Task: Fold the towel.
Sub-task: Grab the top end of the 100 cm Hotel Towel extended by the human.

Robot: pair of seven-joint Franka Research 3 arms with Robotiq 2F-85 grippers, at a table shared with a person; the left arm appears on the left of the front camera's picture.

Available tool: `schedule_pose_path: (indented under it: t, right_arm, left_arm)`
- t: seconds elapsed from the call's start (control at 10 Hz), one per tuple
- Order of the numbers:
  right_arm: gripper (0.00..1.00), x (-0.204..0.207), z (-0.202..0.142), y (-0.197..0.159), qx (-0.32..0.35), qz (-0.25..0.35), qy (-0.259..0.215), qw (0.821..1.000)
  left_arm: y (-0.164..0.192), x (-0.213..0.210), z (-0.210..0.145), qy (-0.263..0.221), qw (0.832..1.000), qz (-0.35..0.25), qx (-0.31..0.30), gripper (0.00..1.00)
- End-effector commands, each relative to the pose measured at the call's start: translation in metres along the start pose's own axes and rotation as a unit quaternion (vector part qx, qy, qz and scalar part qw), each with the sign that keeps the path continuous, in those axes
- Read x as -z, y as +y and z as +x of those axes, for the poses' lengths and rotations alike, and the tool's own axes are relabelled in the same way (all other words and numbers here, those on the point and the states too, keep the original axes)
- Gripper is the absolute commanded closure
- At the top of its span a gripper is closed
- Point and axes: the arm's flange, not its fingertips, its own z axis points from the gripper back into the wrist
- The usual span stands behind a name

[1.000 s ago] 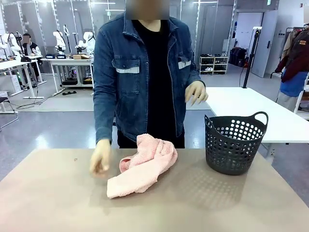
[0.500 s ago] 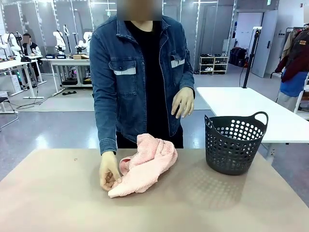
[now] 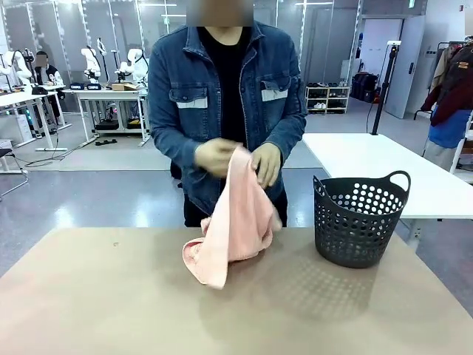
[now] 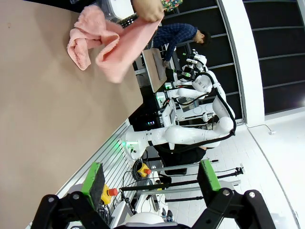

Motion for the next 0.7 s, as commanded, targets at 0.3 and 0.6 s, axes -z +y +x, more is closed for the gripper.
schedule_pose_path:
  t: [0.3, 0.6]
  right_arm:
    - [0.0, -0.0002, 0.0013, -0.0003, -0.007, 0.007, -0.005, 1.0]
    - [0.0, -0.0002, 0.0013, -0.0003, -0.007, 0.007, -0.005, 1.0]
  left_arm:
    - [-0.0014, -0.0008, -0.0002, 0.0, 1.0, -0.003, 0.004, 0.0]
    - [-0.0014, -0.0008, -0.0002, 0.0, 1.0, -0.003, 0.004, 0.0]
